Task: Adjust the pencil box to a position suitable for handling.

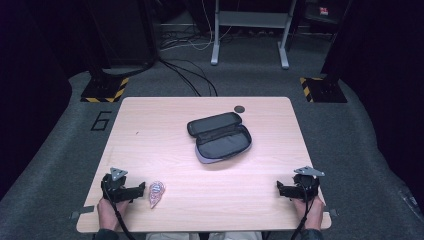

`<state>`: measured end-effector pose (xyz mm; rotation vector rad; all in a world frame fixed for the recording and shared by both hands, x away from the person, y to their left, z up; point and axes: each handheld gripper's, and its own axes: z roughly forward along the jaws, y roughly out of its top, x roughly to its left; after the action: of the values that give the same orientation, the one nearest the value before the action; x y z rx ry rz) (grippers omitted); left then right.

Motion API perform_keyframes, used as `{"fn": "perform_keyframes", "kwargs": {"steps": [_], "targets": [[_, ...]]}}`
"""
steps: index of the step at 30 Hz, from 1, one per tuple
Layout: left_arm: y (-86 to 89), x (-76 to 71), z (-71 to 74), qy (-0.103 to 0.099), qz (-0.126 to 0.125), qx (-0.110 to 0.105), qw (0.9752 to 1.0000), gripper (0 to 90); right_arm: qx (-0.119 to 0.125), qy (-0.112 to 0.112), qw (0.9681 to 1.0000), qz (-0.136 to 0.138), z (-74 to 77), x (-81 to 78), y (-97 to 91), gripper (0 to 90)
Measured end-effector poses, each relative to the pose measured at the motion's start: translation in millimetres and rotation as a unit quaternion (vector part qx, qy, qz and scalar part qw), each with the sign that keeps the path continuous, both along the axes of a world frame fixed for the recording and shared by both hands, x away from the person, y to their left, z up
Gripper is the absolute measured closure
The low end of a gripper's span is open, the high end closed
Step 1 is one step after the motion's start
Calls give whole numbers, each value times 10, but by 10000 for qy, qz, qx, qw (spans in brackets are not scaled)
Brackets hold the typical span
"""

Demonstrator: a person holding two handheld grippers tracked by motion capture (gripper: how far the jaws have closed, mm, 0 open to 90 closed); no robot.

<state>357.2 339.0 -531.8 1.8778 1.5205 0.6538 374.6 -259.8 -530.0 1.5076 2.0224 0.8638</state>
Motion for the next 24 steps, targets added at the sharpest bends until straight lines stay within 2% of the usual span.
{"fn": "perform_keyframes", "kwargs": {"steps": [5,7,9,12,15,18,19,20,24], "targets": [[-14,-44,55,-107,86,-80,9999,21,1,-4,10000,-1,0,-1,-1,14],[-28,-68,113,-161,70,-167,9997,20,20,4,10000,-28,0,-3,4,13],[-51,-83,143,-244,44,-164,9996,17,21,4,10000,-29,0,-3,4,14],[-95,-128,206,-205,-67,-157,9996,5,14,12,10000,-30,1,-4,4,14],[-149,-170,236,-157,-154,-259,9994,0,15,19,10000,-27,1,-4,4,14],[-245,-209,237,-186,-236,-302,9991,0,17,20,10000,-29,1,-4,4,14],[-271,-221,245,-122,-300,-296,9990,0,17,20,10000,-29,1,-4,4,14],[-312,-227,236,-174,-304,-345,9988,0,16,19,10000,-27,1,-4,4,14],[-441,-249,242,-78,-550,-349,9978,0,18,20,10000,-28,1,-4,4,14]]}}
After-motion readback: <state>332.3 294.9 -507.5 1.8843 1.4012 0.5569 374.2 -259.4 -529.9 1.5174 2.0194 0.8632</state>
